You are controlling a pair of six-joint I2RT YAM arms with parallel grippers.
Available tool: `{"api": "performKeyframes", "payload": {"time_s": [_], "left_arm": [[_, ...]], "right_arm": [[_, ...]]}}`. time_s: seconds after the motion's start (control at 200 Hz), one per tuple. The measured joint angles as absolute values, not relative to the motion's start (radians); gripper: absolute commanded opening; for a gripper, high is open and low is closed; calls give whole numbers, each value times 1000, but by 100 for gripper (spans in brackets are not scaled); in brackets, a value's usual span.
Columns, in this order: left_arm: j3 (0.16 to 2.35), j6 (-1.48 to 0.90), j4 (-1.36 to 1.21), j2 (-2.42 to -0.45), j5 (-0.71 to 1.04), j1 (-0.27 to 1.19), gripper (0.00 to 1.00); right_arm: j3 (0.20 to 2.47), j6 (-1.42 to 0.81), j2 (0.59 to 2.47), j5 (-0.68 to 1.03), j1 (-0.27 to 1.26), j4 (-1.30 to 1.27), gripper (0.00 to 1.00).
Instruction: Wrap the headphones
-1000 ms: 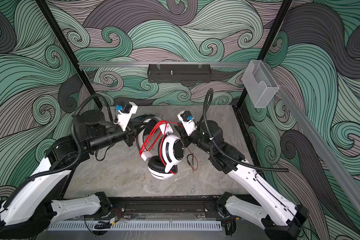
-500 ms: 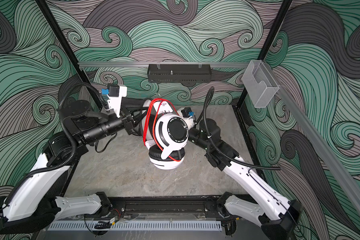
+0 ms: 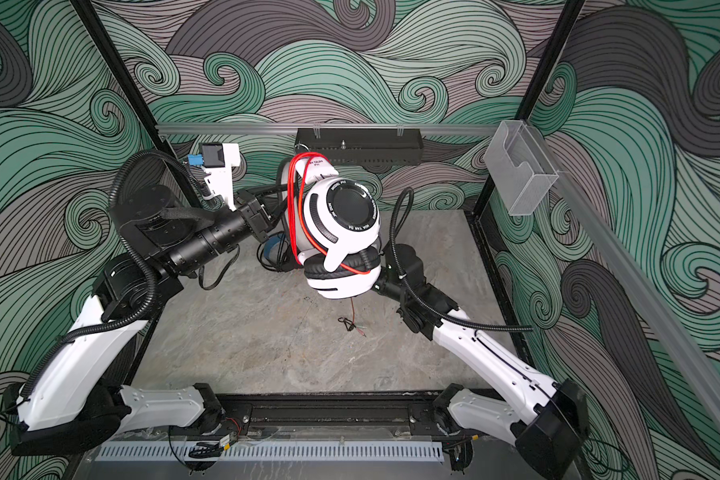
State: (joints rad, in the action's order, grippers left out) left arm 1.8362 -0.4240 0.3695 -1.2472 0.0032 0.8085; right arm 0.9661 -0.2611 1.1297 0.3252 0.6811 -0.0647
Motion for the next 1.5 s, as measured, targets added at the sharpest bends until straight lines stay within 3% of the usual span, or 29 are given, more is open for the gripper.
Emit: {"api": "performKeyframes", "payload": {"time_s": [0.285,0.435,0.876,1.496], "left_arm": [[1885,-453,336,-1288,-69,809,0],[1885,-461,337,-1288,-118,809,0],[1885,-492,359,-1302,-227,793,0],[2008,-473,344,-1517,-399,730,0]], "right_arm": [[914,-301,1132,342,681,-98,9],[881,-313,1132,347,681,-110,0],[898,-268,1165,311,725,-39,0],[997,-157,1176,216,849,128,0]]}}
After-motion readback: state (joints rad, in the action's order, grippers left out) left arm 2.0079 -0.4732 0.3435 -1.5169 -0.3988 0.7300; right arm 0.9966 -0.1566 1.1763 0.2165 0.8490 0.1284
